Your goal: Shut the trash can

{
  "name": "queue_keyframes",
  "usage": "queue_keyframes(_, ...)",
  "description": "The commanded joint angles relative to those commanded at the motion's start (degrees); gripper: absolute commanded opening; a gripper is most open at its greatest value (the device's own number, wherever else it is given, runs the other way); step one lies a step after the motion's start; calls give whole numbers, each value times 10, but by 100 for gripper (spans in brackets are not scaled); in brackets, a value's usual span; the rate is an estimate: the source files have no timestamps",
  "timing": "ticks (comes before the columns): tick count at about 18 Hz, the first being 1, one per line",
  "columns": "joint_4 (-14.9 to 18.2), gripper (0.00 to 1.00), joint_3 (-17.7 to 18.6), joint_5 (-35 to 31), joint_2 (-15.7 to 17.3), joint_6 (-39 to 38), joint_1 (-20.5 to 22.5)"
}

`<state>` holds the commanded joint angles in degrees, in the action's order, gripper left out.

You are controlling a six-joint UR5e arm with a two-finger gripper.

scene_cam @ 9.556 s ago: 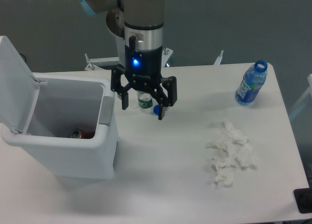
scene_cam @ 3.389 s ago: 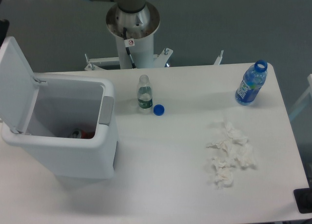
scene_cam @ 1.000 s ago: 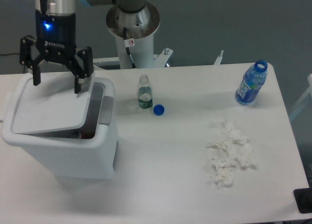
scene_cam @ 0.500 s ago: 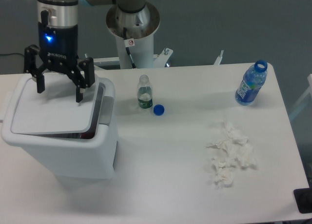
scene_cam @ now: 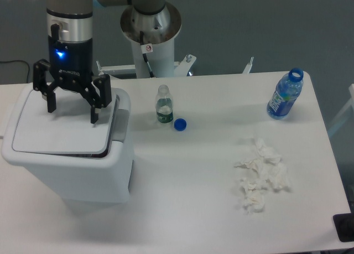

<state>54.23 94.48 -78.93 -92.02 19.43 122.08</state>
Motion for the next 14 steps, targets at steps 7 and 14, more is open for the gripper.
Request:
queue_keyframes(7, 2, 100, 4, 1, 0, 0, 14)
queue_keyframes(14, 1, 100, 4, 2, -1, -4, 12)
